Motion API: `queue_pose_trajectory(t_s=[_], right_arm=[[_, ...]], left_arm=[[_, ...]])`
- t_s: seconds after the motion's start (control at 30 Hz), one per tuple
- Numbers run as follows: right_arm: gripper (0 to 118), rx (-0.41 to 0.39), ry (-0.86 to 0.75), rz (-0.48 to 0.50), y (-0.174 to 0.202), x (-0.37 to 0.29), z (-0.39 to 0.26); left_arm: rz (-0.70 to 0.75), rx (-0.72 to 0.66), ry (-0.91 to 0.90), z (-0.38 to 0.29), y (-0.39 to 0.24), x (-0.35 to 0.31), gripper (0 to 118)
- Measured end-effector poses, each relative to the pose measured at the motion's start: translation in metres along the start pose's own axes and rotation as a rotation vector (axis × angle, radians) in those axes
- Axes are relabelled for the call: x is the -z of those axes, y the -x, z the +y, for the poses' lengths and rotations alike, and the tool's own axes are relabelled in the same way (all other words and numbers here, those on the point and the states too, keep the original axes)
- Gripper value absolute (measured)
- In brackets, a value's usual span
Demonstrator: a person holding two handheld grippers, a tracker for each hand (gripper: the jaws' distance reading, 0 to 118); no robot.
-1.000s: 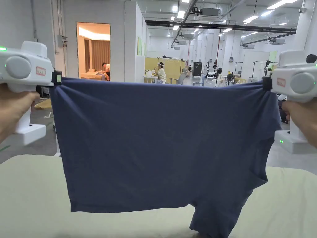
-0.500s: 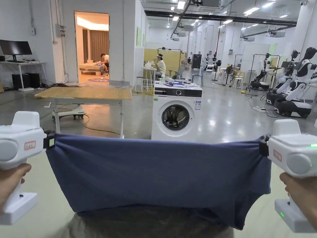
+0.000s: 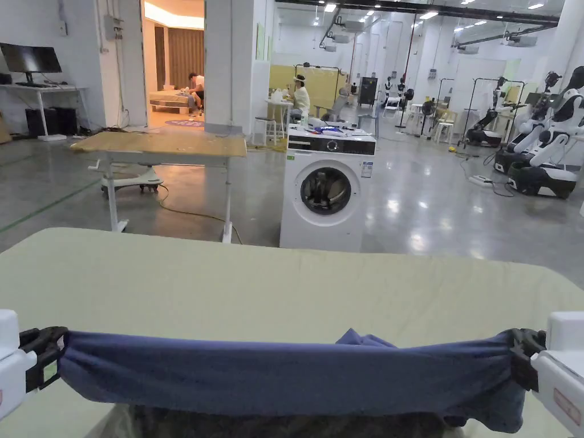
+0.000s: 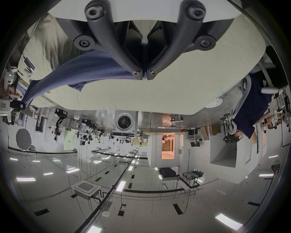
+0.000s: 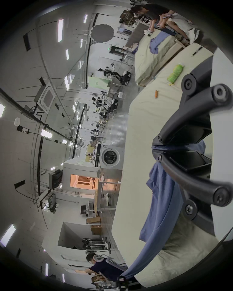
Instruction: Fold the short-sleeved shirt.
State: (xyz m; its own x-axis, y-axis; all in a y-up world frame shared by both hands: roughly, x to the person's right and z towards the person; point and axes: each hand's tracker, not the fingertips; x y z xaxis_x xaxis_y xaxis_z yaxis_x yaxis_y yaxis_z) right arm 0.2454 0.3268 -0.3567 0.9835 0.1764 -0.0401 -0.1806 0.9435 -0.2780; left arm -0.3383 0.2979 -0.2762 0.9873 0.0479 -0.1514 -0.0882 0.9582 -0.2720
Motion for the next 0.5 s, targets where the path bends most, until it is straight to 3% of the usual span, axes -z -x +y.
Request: queue_pose_trajectory(t_s=[0.4,0.5], right_arm=[[3,0.032,0.189,0.010,0.000,-0.066,-0.095],[3,-0.016,0.248,0.004,0.001,-0.077,-0.116]], left_arm=[[-0.004,-0.003,0.149,-0.090,0.025,-0.056,0],[-0.018,0.003,0.196,-0.107,0.022,-0.063,0]])
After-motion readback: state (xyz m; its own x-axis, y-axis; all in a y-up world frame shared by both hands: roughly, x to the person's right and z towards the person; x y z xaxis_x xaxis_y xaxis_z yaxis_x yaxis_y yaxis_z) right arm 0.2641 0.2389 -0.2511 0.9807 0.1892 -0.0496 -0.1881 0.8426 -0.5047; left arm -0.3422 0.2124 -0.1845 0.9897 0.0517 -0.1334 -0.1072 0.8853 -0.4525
